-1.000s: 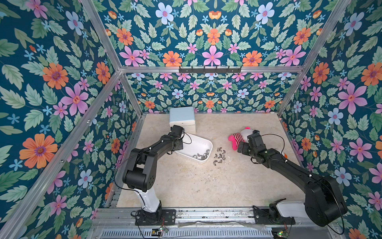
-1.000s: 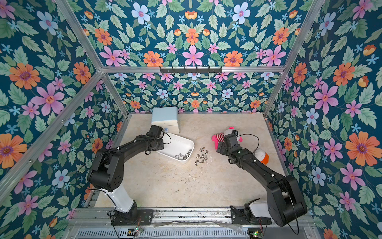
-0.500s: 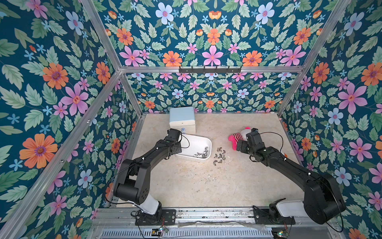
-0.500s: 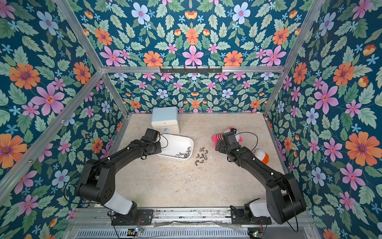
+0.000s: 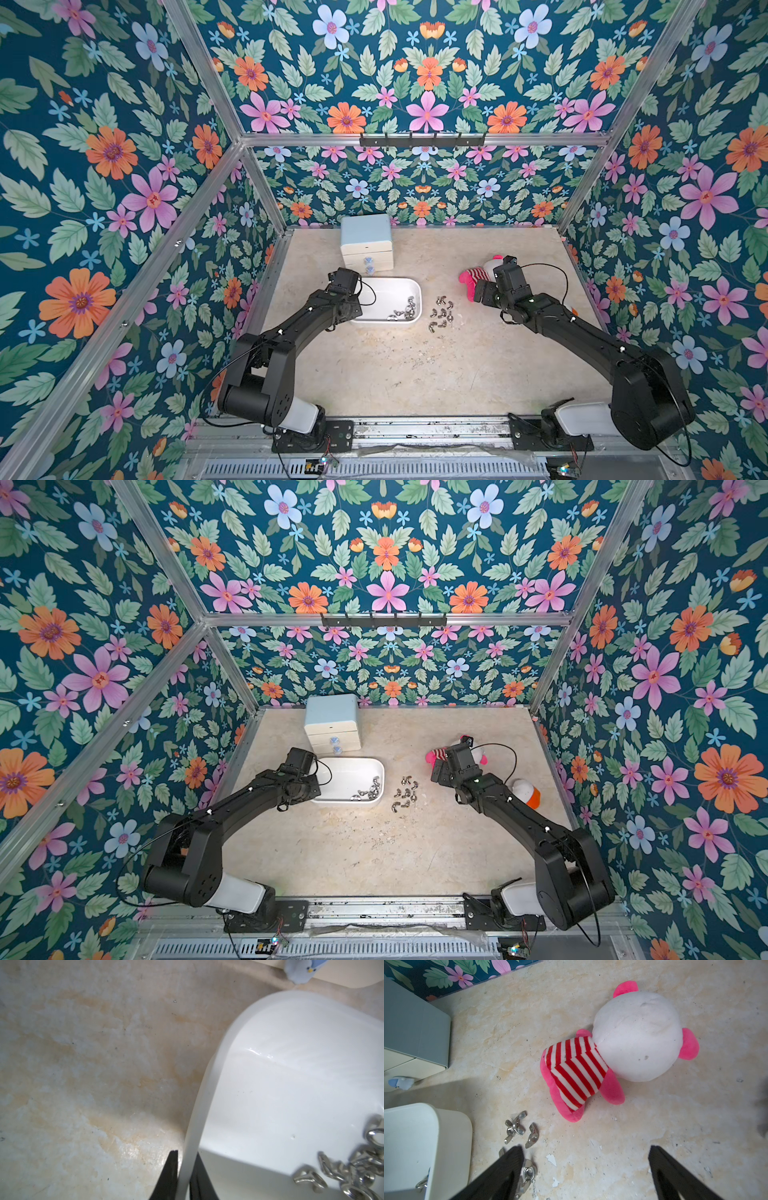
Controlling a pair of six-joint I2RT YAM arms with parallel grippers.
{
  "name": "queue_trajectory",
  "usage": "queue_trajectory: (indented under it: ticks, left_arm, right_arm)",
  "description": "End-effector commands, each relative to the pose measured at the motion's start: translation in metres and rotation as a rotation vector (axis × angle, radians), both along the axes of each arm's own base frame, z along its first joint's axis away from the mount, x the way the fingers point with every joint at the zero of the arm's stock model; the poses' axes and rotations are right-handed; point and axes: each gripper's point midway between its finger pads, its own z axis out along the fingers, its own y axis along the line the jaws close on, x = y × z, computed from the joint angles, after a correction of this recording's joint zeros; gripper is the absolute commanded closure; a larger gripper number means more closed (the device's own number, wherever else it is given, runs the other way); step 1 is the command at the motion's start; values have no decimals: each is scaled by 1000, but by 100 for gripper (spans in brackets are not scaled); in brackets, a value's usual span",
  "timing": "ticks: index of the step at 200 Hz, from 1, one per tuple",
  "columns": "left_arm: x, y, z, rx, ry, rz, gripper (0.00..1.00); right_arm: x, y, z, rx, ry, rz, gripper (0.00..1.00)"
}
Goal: Take out the wing nut from the storage box
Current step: Adjust the storage box at the center of the board, then pick up the wing nut from the storage box.
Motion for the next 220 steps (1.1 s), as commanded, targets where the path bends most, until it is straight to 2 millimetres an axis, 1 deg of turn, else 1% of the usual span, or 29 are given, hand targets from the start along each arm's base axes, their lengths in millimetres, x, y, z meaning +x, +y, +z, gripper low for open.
queue_trajectory:
  ticks: [1, 36, 66, 91, 102, 109, 125, 146, 158, 176, 191, 211, 220]
  left_arm:
    - [-8, 9, -2, 11, 16, 45, 83]
    - [-17, 16, -6, 26, 46, 70, 82]
    - [-20, 24, -4, 44, 53, 98, 79]
    - [-19, 28, -3, 54, 52, 111, 75]
    - [-18, 29, -2, 58, 48, 113, 71]
    - [-17, 29, 1, 60, 38, 117, 68]
    - [-11, 31, 13, 65, 3, 123, 59]
    - [-3, 35, 31, 99, -24, 129, 52]
    - [3, 33, 41, 101, -41, 116, 50]
    - [14, 17, 58, 59, -79, 60, 50]
    - [23, -6, 71, 38, -109, -11, 49]
    - [31, -51, 86, 22, -140, -130, 49]
    - [32, -73, 87, 15, -141, -187, 48]
  right_arm:
    - [1, 1, 3, -1, -9, 10, 1]
    - [0, 2, 1, 0, -7, 11, 1]
    - [-1, 2, -1, 2, -5, 10, 1]
    - [-1, 1, -2, 2, -4, 7, 1]
    - [-2, 1, -2, 2, -3, 9, 1]
    - [-2, 0, -2, 3, -4, 5, 1]
    - [-2, 0, -2, -1, -3, 3, 1]
    - [-2, -1, -1, 0, -5, 0, 1]
    - [-2, 0, -1, 3, -6, 1, 1]
    - [-2, 0, -2, 5, -5, 0, 1]
    - [-2, 0, -2, 5, -4, -1, 1]
    - [-1, 0, -3, 8, -4, -2, 1]
    - [-1, 1, -4, 8, -2, -3, 1]
